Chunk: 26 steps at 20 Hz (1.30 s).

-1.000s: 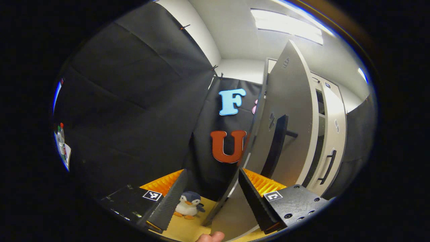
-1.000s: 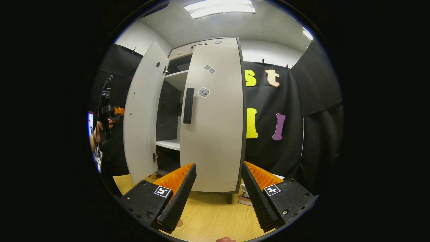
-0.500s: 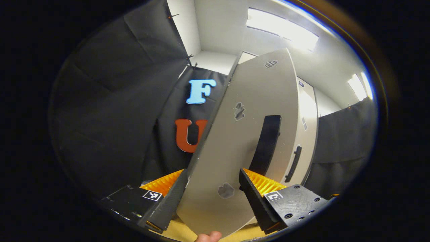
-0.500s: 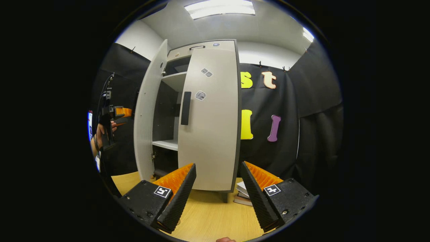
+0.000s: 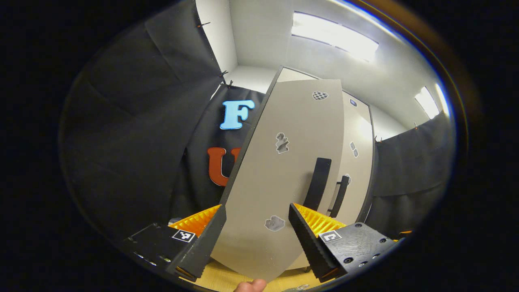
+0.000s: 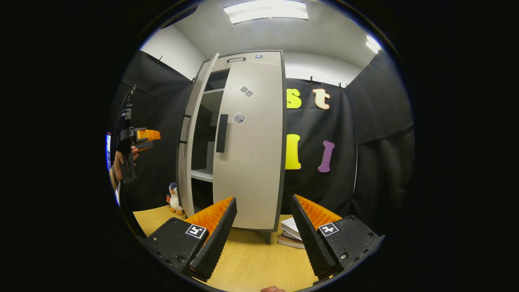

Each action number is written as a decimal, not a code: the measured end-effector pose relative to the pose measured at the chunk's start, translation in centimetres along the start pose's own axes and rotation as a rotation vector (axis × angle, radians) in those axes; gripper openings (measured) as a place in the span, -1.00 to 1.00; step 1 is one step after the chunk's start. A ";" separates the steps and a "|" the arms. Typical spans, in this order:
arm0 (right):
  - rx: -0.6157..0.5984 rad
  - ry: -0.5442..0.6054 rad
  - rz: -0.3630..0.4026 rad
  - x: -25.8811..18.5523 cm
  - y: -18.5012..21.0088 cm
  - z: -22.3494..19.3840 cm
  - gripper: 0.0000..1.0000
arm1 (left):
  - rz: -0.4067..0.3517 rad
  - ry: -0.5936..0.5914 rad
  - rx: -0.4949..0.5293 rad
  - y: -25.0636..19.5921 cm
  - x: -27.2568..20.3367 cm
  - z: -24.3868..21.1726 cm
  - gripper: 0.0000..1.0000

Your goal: Grasp the bottle in the cabinet with the left hand and place it on the coaster, then close the right door with the right hand and the left door with the left hand.

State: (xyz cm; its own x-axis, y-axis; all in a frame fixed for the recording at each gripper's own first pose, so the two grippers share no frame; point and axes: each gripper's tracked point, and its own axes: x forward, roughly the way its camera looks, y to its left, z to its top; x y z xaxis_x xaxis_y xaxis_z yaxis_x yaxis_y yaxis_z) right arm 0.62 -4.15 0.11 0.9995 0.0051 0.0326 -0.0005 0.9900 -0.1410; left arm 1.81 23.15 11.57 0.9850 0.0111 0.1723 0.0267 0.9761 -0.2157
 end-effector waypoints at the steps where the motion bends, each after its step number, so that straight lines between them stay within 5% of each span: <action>1: 0.004 0.002 0.006 0.0 0.3 -0.2 0.65 | 0.005 0.002 0.016 -0.2 -0.8 -0.1 1.00; 14: 0.029 0.051 0.075 0.0 2.8 -1.3 0.65 | 0.152 0.083 0.342 -3.5 -10.5 -10.4 0.89; 22: 0.080 0.092 0.059 -1.1 2.3 -3.2 0.65 | 0.093 0.107 0.264 -7.2 -12.7 -13.1 0.89; 26: 0.129 0.092 0.077 -1.4 2.9 -3.4 0.66 | 0.097 0.087 0.322 -6.9 -12.7 -12.6 0.89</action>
State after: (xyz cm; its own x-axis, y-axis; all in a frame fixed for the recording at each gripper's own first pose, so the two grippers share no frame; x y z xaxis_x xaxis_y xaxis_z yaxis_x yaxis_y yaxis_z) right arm -0.66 -1.77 -3.75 0.9951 0.0744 -0.0651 -0.0753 0.9971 -0.0115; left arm -8.74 13.54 -1.24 0.9915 0.1023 0.0799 -0.1093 0.9900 0.0893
